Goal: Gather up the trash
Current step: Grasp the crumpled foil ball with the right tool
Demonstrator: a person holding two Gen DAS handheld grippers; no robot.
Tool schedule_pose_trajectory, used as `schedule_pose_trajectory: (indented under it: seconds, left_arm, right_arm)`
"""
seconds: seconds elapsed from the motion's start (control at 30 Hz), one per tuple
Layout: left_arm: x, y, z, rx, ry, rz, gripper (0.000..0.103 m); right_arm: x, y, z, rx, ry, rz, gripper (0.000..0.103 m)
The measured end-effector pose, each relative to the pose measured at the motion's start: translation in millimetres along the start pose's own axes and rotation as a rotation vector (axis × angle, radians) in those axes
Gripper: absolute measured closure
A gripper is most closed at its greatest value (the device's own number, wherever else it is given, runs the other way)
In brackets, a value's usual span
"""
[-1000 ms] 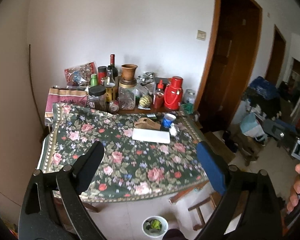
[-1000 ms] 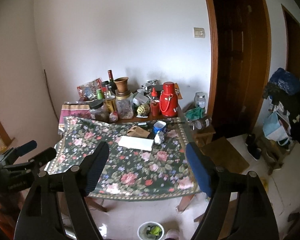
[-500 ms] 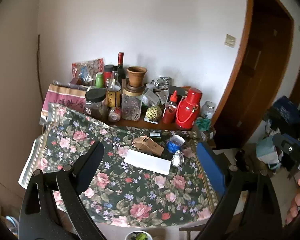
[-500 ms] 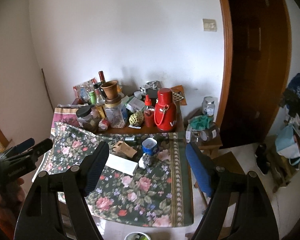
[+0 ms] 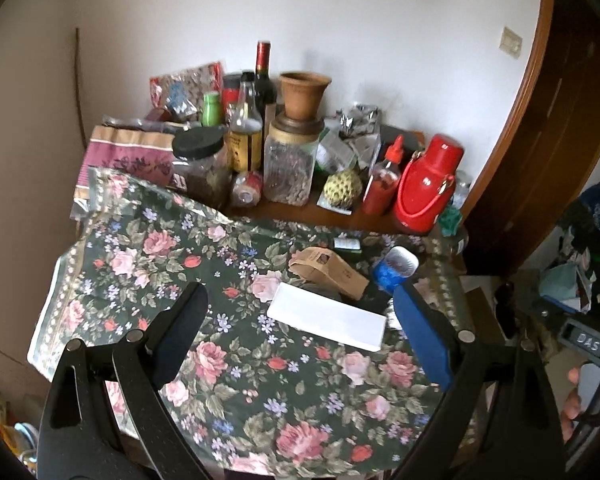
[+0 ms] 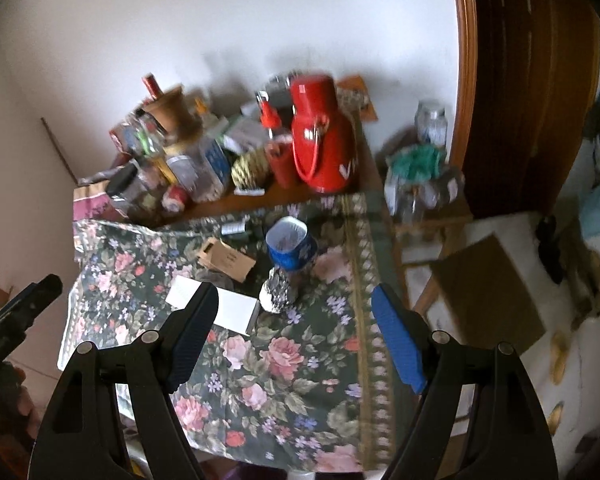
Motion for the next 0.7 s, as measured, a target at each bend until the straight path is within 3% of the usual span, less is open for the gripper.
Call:
schedule_pose_trajectory:
  seconds: [0.27,0.5,0.57,0.63,0.7]
  left_arm:
    - [25.9,-18.5,-59.5,0.107,0.027,-0.026,0.009]
    - [51.4,-7.0,-123.1,0.233,-0.014,0.042,0.009]
    - [52.3,-1.7,-135.9,0.263,-0.010,0.064,0.009]
    - [49.6,4.3,-148.7,0.294,-0.001,0.084,0.009]
    - [43.6,8.7,-160.0,0.321,0.007,0.101,0.009]
  right_arm:
    - [12.9,-7.6,-86.1,0.135,0.013,-0.117,0.027]
    - [10.0,-7.2,-147.2,0.221,0.006,-0.201,0.027]
    - [6.0,-3.0,-159.6,0.242,0.008,-0.220,0.033]
    - [5.1,1.0,-169.0,0.278,-0.007,-0.215,0.052]
    - [5.3,5.6,-177.2,0.312,-0.007,-0.196,0.064]
Point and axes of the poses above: each gripper's, at about its wrist camera, not at the fingertips, and z roughly against the way its jaws point, x to its left, y to its underside, the point moved 6 cm from there along -z, roughly the way its jaws point, and after that the axes turned 9 degrees about x, right-handed, at the moved point
